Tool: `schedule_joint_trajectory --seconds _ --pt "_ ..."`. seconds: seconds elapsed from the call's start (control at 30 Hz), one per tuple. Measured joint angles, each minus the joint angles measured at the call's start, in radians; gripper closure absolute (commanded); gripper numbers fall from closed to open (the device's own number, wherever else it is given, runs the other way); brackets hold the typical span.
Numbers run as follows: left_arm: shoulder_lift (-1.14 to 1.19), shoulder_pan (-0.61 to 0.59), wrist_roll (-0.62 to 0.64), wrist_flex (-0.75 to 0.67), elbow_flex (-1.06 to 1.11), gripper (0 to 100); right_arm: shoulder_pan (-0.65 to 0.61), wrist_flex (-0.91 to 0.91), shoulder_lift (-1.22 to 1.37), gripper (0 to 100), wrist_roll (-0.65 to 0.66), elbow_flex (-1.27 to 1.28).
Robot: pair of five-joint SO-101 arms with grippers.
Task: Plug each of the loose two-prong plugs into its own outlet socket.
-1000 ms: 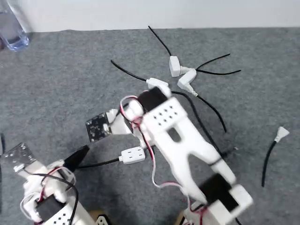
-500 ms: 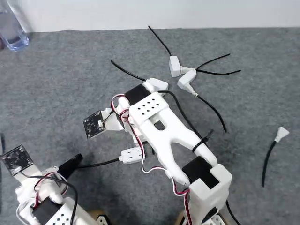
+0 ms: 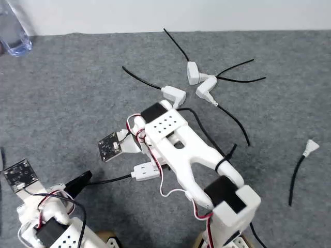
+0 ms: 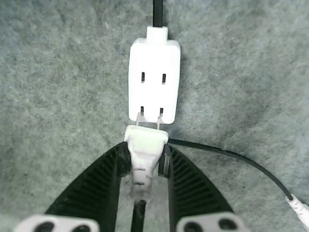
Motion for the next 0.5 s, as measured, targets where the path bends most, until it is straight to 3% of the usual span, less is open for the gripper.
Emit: schedule_joint_trajectory --seconds 0.5 --pt "0.000 0.000 0.000 0.003 0.000 35 -0.012 -0.064 -0.031 99.0 0.003 0.049"
